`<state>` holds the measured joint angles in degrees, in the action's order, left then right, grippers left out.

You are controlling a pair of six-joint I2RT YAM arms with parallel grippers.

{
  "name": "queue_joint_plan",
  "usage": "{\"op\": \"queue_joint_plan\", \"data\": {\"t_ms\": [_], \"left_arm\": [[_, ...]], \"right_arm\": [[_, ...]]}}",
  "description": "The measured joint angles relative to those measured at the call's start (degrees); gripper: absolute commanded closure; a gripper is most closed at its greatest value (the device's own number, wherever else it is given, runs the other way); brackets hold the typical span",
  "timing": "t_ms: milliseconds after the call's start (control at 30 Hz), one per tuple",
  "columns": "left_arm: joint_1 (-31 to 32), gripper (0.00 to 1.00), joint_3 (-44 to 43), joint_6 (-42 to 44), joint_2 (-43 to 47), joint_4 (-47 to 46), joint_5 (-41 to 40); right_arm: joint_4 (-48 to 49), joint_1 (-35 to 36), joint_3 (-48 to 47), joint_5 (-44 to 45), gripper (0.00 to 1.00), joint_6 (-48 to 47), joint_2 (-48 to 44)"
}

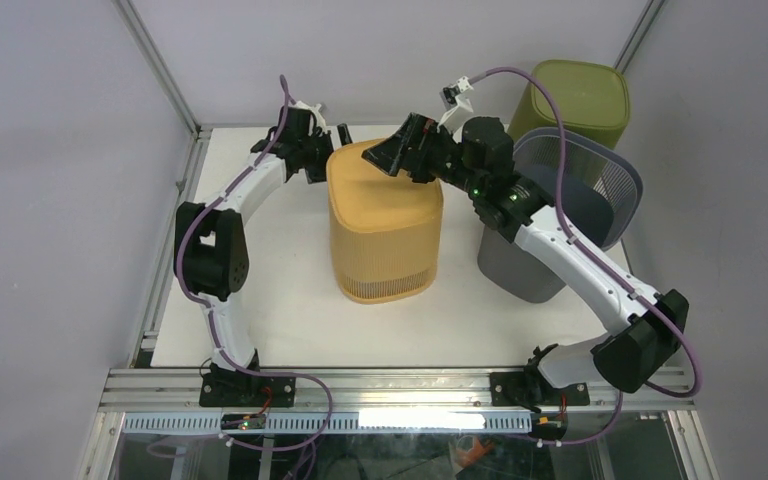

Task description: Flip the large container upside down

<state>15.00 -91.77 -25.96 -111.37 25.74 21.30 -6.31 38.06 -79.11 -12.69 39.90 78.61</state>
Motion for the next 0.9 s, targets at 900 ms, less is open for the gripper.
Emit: {"op": "queue_joint_plan", "data": {"t_ms": [900], "left_arm": [[-1.25,0.01,-25.35,7.28,7.34,8.81,-11.34]], "right_arm": [[-56.08,-0.50,-10.73,44.24,0.02,-22.14,-24.02]]}}
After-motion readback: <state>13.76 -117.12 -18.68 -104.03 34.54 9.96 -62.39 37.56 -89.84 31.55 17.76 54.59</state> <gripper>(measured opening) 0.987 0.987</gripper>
